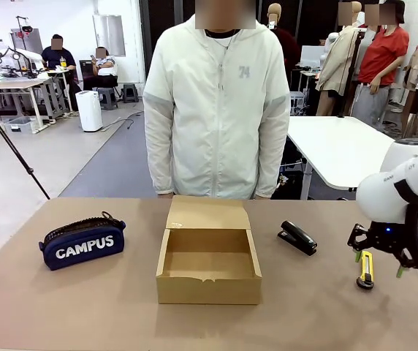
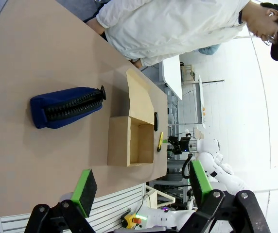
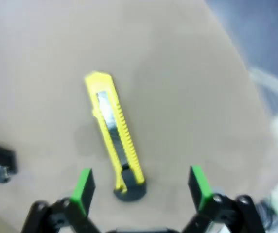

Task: Pack the items into the box.
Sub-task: Pick up the item indicated by the person and place it inside the Mailer Box.

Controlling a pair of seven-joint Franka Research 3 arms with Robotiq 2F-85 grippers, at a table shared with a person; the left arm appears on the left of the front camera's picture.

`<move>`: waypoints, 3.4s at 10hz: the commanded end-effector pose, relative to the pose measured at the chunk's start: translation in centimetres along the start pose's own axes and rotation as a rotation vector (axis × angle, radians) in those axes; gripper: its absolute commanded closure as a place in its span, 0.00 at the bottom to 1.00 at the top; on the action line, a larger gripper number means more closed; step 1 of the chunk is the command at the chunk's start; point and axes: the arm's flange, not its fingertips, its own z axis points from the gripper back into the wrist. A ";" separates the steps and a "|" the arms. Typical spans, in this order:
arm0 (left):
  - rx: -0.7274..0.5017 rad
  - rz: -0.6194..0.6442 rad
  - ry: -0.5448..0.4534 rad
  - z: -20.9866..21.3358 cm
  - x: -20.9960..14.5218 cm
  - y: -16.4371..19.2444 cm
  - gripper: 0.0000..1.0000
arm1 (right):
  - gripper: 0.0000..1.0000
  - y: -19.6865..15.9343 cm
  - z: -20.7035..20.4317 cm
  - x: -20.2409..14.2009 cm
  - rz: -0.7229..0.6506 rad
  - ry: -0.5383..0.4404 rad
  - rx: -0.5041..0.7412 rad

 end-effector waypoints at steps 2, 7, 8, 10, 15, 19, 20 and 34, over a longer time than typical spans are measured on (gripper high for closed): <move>0.002 -0.012 0.006 0.1 0.0 0.0 0.00 | 0.00 1.4 -0.8 0.6 -0.149 0.039 0.080; 0.002 -0.012 0.006 0.1 0.0 0.0 0.00 | 0.00 2.4 -1.9 2.6 0.011 -0.031 -0.004; 0.002 -0.012 0.006 0.1 0.0 0.0 0.00 | 0.00 2.8 -2.2 3.1 0.058 -0.018 -0.017; 0.002 -0.012 0.006 0.1 0.0 0.0 0.00 | 0.00 3.0 -2.7 3.6 0.079 0.001 -0.012; 0.002 -0.012 0.006 0.1 0.0 0.0 0.00 | 1.00 2.9 -2.7 3.5 0.107 -0.005 -0.008; 0.002 -0.012 0.006 0.1 0.0 0.0 0.00 | 1.00 3.2 -2.9 3.4 0.125 0.013 -0.016; 0.002 -0.012 0.006 0.1 0.0 0.0 0.00 | 1.00 3.2 -2.8 3.5 0.126 0.014 -0.017; 0.002 -0.012 0.006 0.1 0.0 0.0 0.00 | 1.00 -1.5 14.4 -0.4 0.378 -0.042 -0.003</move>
